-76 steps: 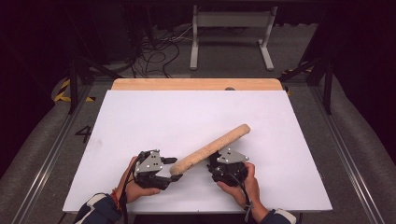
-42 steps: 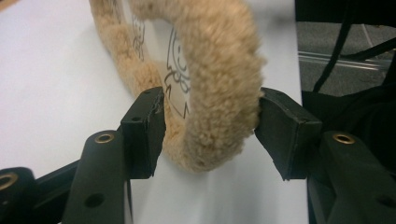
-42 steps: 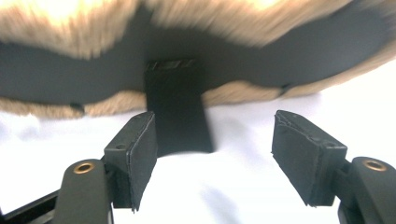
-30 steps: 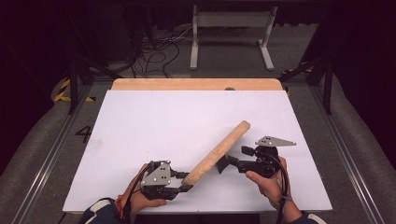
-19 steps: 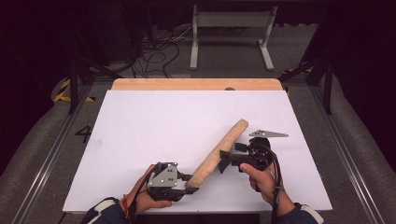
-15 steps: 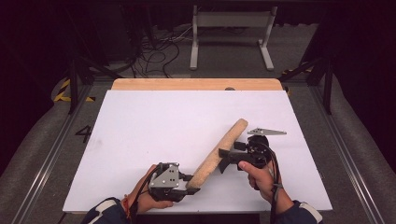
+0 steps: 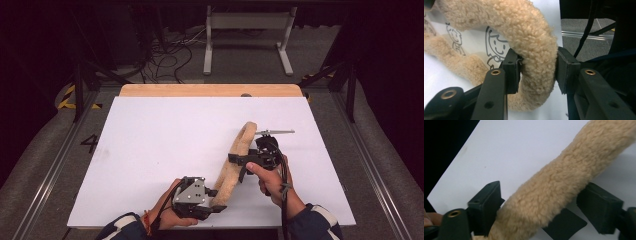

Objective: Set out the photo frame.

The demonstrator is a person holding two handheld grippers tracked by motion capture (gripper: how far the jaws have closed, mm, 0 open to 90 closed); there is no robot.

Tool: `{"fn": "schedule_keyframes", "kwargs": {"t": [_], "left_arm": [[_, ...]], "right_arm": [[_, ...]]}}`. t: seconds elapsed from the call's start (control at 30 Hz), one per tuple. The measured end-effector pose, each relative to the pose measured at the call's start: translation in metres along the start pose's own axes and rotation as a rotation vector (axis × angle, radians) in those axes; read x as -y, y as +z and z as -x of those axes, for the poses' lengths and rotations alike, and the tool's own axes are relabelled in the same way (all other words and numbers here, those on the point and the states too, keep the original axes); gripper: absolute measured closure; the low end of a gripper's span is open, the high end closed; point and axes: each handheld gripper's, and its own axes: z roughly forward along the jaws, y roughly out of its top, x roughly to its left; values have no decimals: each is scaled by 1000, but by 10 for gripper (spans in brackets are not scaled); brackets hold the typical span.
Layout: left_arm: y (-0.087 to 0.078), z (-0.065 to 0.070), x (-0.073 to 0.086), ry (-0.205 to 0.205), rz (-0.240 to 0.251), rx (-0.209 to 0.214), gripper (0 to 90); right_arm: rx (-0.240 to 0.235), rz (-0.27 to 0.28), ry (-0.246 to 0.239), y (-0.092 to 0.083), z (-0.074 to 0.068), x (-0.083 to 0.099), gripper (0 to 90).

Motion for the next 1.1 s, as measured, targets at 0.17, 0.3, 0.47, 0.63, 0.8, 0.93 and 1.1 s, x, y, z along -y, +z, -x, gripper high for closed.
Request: {"fn": "schedule_keyframes", "kwargs": {"t": [0.17,0.3,0.47,0.63,0.8,0.93,1.1], "left_arm": [[6,0,-3,-6,4,-3,544],[4,1,-2,11,-51,2,442],[-18,-1,8,-7,-72,-21,343],[-50,-12,26,-78,-92,-93,303],[-80,-20,62,-161,-189,-167,269],[-96,-24,76,-217,-205,-211,279],[-104,-26,82,-239,-200,-214,279]], "right_arm": [[26,-67,25,14,2,-7,237],[46,-131,6,17,-1,-15,260],[45,-168,-12,17,-2,-20,299],[49,-175,-32,15,-3,-22,349],[75,-194,-59,13,-7,-27,457],[112,-212,-112,10,-9,-35,587],[130,-267,-201,13,-14,-46,634]]}}
